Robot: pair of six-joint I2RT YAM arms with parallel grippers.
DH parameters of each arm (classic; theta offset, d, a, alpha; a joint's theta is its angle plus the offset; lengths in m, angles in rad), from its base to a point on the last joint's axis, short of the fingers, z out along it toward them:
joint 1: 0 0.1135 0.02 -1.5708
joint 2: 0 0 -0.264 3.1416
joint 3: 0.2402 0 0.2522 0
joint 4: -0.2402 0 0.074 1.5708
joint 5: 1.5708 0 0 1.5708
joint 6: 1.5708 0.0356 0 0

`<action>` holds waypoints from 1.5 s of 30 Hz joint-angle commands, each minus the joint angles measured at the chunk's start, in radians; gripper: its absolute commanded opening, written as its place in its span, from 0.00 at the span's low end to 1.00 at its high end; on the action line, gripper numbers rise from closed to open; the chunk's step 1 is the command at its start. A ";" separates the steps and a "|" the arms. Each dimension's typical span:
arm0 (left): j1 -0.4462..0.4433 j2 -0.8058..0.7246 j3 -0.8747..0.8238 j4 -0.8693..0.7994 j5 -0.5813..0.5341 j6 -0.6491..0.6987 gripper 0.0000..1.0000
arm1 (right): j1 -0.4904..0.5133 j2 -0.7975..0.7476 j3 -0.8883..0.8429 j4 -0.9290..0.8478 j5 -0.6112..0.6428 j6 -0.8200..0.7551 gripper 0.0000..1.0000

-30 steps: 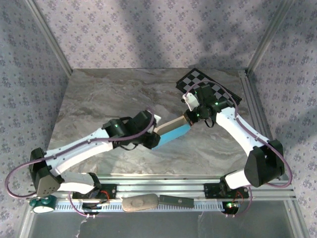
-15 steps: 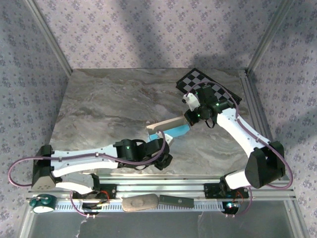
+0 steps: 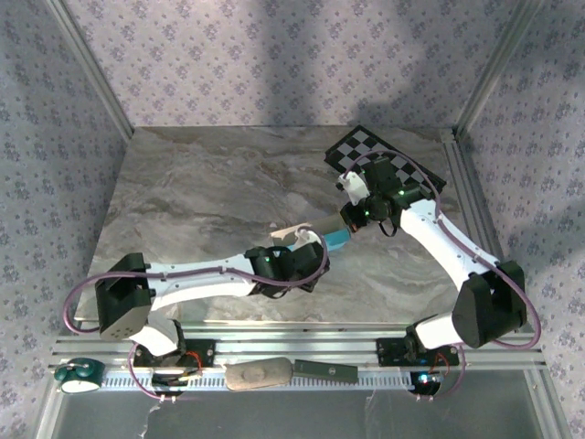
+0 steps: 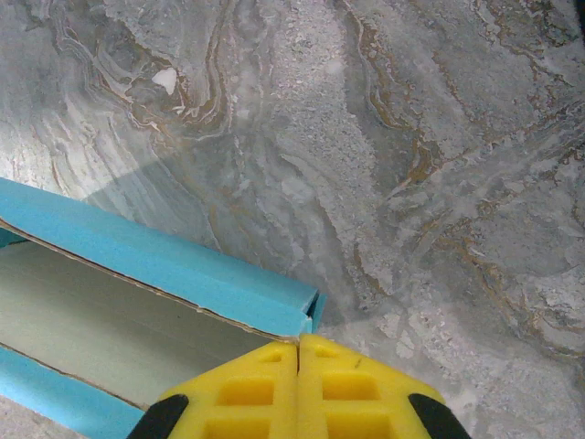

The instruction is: Fold the paper box

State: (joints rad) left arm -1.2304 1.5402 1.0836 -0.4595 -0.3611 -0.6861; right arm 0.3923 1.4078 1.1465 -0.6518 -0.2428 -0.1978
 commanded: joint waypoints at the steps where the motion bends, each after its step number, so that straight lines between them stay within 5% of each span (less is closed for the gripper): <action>1: 0.036 -0.008 -0.001 0.039 -0.027 -0.005 0.40 | 0.013 -0.017 0.008 -0.060 0.006 0.017 0.00; 25: 0.167 0.033 0.006 0.127 -0.004 0.037 0.46 | 0.078 0.003 0.036 -0.084 0.013 0.091 0.00; 33: 0.196 0.016 0.027 0.168 0.047 -0.047 0.59 | 0.085 0.013 0.031 -0.068 0.013 0.094 0.00; 37: 0.200 -0.015 -0.011 0.266 0.066 -0.117 0.96 | 0.086 0.022 0.031 -0.066 0.016 0.095 0.00; 45: 0.256 -0.062 -0.042 0.321 0.135 -0.384 1.00 | 0.090 0.024 0.031 -0.063 0.024 0.099 0.00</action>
State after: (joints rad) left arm -0.9901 1.5196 1.0531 -0.1745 -0.2485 -0.9119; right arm 0.4744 1.4166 1.1641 -0.6846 -0.2276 -0.1184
